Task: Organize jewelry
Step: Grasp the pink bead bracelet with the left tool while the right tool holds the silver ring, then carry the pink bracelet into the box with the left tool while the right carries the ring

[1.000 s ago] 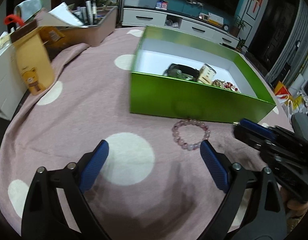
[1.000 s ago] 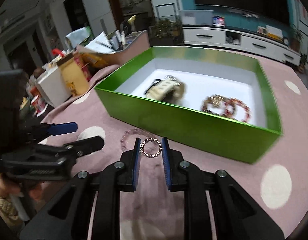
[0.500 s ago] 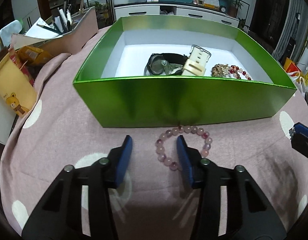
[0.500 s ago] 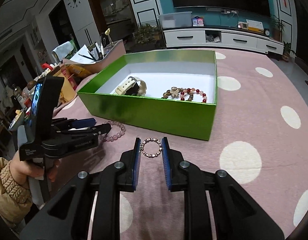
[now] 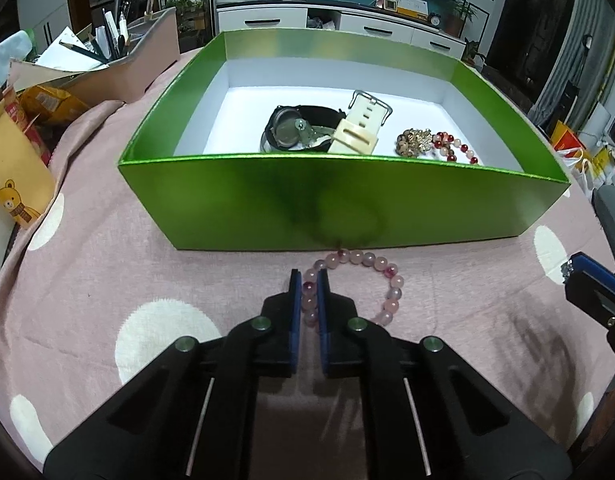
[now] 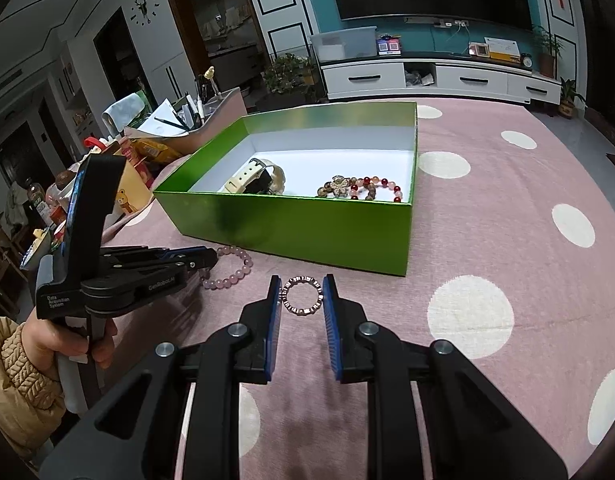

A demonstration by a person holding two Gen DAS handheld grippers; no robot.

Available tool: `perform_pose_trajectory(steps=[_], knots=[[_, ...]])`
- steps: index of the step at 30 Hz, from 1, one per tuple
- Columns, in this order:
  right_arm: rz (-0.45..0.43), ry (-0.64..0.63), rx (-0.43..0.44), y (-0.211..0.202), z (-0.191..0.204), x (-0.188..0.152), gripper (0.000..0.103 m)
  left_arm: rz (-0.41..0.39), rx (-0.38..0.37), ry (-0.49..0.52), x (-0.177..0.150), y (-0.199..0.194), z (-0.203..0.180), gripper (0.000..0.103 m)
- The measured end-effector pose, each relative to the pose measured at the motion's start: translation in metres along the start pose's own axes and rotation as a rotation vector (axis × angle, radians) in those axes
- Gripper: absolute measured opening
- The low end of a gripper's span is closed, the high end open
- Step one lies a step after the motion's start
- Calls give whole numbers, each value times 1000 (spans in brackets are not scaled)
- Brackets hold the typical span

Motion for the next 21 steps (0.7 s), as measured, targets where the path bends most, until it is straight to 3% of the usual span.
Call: perform_pose_trajectory(steps=[21], knots=[[-49,3,19,-20,3,9,21,-118,-65,-22,29,-72,-15,7]])
Point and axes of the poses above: each gripper's, at about its wrist camera, not at the fingertips, and y roughly the way its jaws point, z to its left, x to its top, the point moved 9 cm from there along y, roughly the way its jaws point, and after that the axes turned 9 degrees about -z, right-handed, at the moved point
